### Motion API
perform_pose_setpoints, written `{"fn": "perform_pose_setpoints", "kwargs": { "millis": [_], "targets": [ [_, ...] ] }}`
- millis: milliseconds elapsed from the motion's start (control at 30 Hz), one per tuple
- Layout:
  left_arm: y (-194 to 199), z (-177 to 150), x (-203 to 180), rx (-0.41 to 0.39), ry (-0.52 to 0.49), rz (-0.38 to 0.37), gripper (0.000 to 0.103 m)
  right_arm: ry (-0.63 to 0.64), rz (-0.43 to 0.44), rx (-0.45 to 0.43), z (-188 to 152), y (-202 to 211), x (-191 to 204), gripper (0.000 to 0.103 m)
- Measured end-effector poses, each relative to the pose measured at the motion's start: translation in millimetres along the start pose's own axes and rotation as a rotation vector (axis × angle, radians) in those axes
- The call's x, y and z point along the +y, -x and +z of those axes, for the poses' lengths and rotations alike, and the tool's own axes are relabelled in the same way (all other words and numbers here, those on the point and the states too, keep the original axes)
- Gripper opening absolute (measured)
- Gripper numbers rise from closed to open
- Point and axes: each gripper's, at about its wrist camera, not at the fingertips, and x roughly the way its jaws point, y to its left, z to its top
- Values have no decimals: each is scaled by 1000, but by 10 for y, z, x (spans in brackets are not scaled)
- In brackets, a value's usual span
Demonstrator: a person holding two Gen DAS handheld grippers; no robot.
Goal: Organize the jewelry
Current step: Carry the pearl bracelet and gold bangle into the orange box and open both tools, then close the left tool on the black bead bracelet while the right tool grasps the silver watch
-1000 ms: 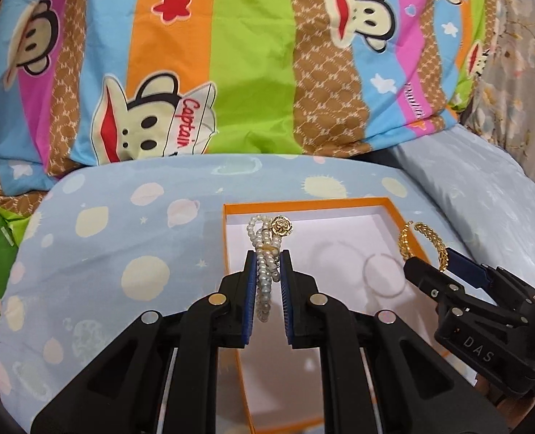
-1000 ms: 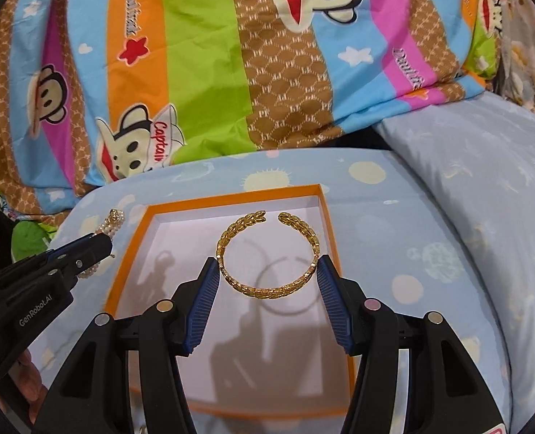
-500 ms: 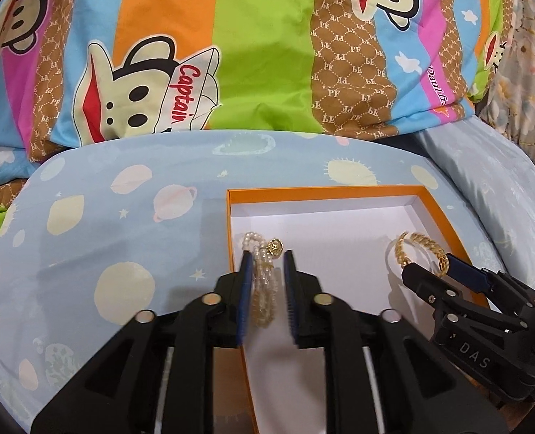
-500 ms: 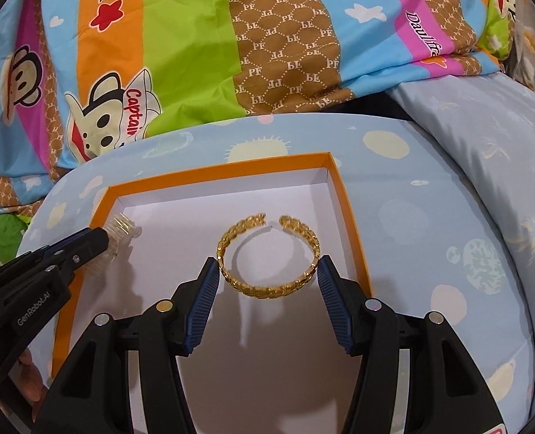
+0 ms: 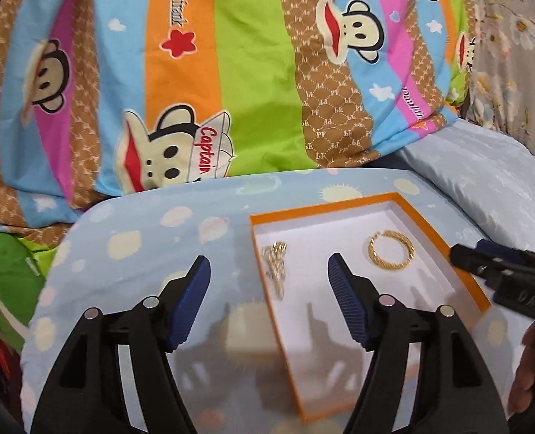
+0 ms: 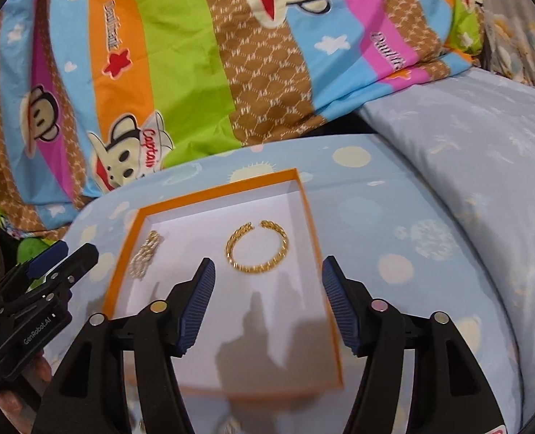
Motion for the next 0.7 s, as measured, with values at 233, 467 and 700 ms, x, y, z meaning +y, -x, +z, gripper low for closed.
{"fn": "perform_pose_setpoints", "kwargs": {
  "millis": [233,467,700],
  "targets": [
    [649,-704,72,22,37,37,67,-27,-45,-24,-900,669,-154,67],
    [1042,-1417,69,116,156,34,67,35,-56,17,-1490,888,45,67],
    [1415,-1648,-78,81,178,70,73,78,-71,19,-1542,888,151,67]
  ]
}}
